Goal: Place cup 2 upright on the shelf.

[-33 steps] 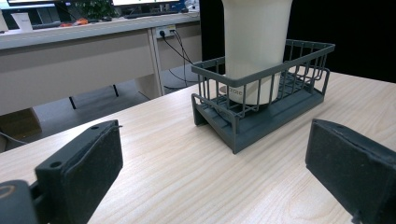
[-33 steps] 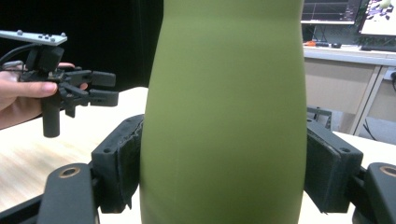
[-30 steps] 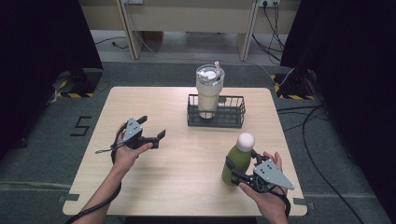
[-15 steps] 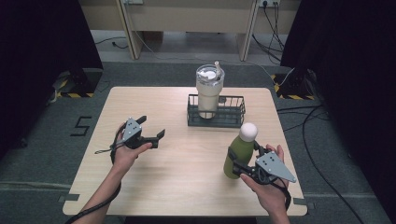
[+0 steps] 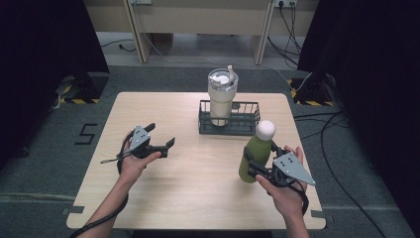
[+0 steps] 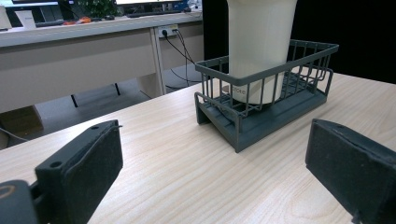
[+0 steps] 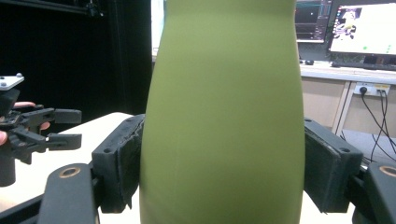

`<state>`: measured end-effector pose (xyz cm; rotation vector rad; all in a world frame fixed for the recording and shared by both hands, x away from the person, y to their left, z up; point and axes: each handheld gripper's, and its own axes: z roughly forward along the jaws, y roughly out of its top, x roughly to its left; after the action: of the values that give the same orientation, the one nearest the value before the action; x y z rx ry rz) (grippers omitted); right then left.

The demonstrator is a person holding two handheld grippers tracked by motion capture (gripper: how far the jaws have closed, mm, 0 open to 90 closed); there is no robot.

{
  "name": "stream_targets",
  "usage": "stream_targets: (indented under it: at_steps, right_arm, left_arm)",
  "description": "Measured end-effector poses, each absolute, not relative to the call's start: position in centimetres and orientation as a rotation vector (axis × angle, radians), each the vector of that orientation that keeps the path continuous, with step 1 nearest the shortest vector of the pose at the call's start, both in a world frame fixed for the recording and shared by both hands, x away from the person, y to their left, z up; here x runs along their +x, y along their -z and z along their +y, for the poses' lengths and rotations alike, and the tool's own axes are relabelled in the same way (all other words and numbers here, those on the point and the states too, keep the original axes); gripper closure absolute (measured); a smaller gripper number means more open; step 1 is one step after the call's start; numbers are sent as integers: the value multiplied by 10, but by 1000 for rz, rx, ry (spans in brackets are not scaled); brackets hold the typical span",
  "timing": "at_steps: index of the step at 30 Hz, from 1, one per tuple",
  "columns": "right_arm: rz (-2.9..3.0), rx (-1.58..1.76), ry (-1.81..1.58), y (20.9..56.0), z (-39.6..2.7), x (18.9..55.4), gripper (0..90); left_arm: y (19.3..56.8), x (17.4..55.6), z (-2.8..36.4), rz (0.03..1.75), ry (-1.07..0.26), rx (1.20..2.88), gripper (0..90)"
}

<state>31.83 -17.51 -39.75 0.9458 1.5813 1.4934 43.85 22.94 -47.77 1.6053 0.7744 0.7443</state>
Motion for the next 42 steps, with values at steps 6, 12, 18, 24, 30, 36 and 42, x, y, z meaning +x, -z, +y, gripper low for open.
stream_targets:
  at_steps: [6,12,18,24,30,36,42]
  right_arm:
    - [1566,952,-1490,395,-175,323,249]
    - [1549,960,-1485,392,-176,327,249]
    - [1532,965,-1488,387,-177,334,249]
    - [1525,970,-1489,384,-175,339,249]
    - [1516,971,-1490,381,-175,344,249]
    - [1501,973,-1484,377,-175,348,249]
    - [1491,971,-1481,373,-175,352,249]
  left_arm:
    - [478,438,230,781,-748,1600,32]
    - [478,439,230,785,-736,1598,32]
    - [478,439,230,786,-736,1597,32]
    - [479,439,230,790,-734,1599,32]
    - [479,439,231,792,-735,1596,32]
    - [479,439,231,792,-735,1597,33]
    - [479,439,231,794,-736,1596,33]
